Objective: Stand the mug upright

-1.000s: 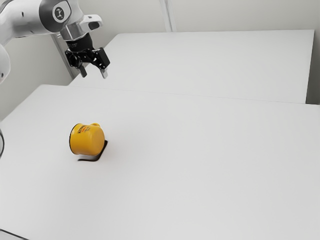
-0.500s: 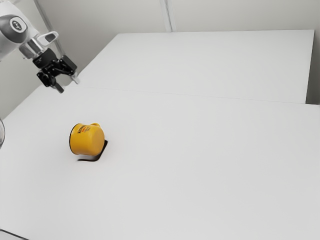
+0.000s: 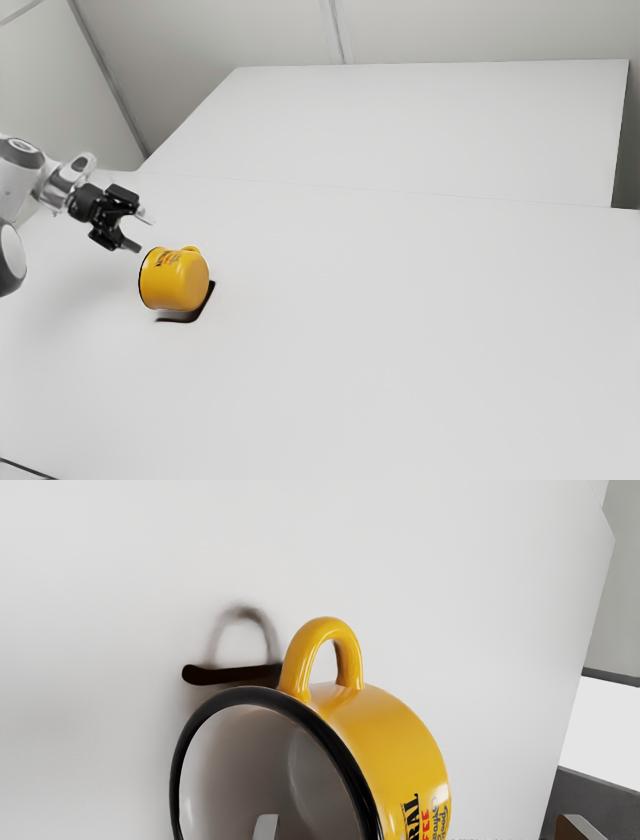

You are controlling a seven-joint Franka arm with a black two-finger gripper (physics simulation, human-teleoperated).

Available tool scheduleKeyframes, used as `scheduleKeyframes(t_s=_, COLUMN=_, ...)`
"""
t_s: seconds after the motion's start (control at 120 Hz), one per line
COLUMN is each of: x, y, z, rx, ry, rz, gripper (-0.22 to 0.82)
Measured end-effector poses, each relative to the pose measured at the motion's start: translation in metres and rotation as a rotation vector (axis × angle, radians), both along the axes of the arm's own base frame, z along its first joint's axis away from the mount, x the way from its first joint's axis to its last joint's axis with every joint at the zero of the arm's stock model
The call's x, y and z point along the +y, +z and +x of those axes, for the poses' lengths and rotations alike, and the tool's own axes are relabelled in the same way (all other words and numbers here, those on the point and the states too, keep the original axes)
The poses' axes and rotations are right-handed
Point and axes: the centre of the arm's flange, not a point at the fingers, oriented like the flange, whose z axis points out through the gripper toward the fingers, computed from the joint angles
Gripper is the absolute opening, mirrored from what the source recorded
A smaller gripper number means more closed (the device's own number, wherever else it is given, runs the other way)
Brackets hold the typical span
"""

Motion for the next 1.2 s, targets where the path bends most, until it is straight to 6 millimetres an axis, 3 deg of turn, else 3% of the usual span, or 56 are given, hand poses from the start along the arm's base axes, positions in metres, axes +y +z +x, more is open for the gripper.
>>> scheduleKeyframes(t_s=0.142, x=-0.005, y=-0.034, z=-0.011, rx=-0.018, ry=0.008, rz=-0.101, gripper=0.6)
scheduleKeyframes(t_s=0.3, x=-0.018, y=-0.051, z=-0.021, rx=-0.045, ry=0.006, rz=-0.193, gripper=0.6)
scheduleKeyframes(t_s=0.383, x=-0.024, y=-0.05, z=-0.023, rx=-0.07, ry=-0.001, rz=-0.227, gripper=0.6)
scheduleKeyframes(t_s=0.575, x=-0.024, y=-0.045, z=-0.026, rx=-0.122, ry=-0.025, rz=-0.252, gripper=0.14)
scheduleKeyframes(t_s=0.742, x=-0.028, y=-0.047, z=-0.029, rx=-0.147, ry=-0.045, rz=-0.264, gripper=-0.06)
scheduleKeyframes(t_s=0.875, x=-0.03, y=-0.03, z=-0.031, rx=-0.185, ry=-0.063, rz=-0.253, gripper=-0.12)
scheduleKeyframes(t_s=1.008, x=-0.042, y=0.007, z=-0.037, rx=-0.233, ry=-0.094, rz=-0.224, gripper=-0.15)
scheduleKeyframes(t_s=1.2, x=-0.095, y=0.058, z=-0.019, rx=-0.222, ry=-0.266, rz=0.007, gripper=-0.18)
